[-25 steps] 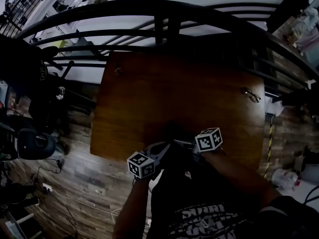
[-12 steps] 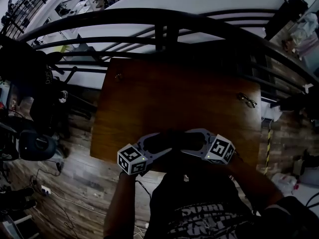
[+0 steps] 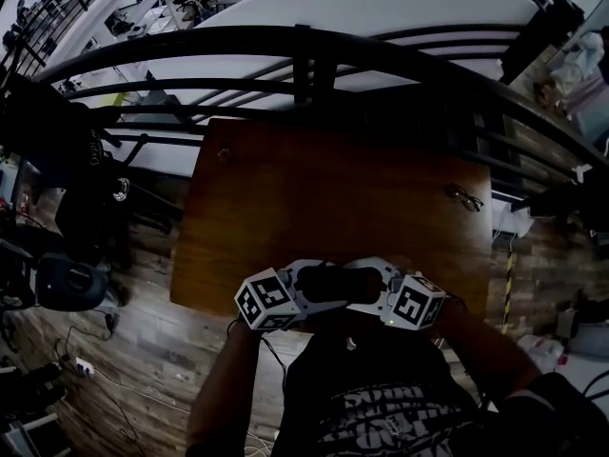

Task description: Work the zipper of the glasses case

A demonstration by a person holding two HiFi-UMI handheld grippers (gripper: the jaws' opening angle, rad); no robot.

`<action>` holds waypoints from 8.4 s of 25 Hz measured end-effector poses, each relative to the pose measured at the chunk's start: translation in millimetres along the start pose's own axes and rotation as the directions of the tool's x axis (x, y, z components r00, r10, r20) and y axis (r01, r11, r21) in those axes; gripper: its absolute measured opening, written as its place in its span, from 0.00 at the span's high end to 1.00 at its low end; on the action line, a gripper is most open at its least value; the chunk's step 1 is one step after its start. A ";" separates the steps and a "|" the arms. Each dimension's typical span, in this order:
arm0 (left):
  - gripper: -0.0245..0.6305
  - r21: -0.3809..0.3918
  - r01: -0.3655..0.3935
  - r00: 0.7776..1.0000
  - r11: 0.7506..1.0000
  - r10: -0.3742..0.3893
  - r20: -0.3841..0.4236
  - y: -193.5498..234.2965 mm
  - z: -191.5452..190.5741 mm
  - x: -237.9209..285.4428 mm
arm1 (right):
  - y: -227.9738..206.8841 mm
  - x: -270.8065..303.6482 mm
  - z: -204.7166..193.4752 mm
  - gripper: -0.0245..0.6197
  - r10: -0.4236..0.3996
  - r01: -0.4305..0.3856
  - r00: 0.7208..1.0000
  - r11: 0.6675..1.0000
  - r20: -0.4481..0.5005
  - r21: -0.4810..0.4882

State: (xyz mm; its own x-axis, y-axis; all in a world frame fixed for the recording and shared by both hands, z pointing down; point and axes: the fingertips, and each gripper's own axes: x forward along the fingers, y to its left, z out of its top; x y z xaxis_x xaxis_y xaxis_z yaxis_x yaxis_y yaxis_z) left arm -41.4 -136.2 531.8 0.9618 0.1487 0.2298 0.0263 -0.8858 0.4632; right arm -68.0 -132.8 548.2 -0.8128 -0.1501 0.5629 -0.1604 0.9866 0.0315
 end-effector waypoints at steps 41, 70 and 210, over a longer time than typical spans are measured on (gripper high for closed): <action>0.56 0.355 -0.056 0.859 0.933 0.226 -0.459 -0.7 -87.4 25.3 | 18.3 3.3 -28.2 0.96 0.363 -0.247 0.931 0.706 -0.039 0.664; 0.56 0.408 -0.075 0.848 0.910 0.273 -0.454 3.5 -91.2 13.3 | 28.3 9.2 -21.9 0.96 0.317 -0.207 0.946 0.736 -0.059 0.645; 0.82 0.043 -0.579 0.810 0.814 0.567 0.148 31.3 6.2 2.7 | -49.9 -126.1 -137.8 0.96 -0.484 0.440 0.863 0.579 -0.145 0.687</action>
State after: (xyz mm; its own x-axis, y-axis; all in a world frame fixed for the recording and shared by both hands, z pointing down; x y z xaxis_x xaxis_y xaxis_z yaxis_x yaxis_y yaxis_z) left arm -36.2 -166.3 541.6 0.8343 -0.4473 0.3223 -0.5232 -0.8266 0.2073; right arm 119.7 -154.1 589.4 -0.5425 -0.5975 0.5905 -0.8350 0.4605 -0.3012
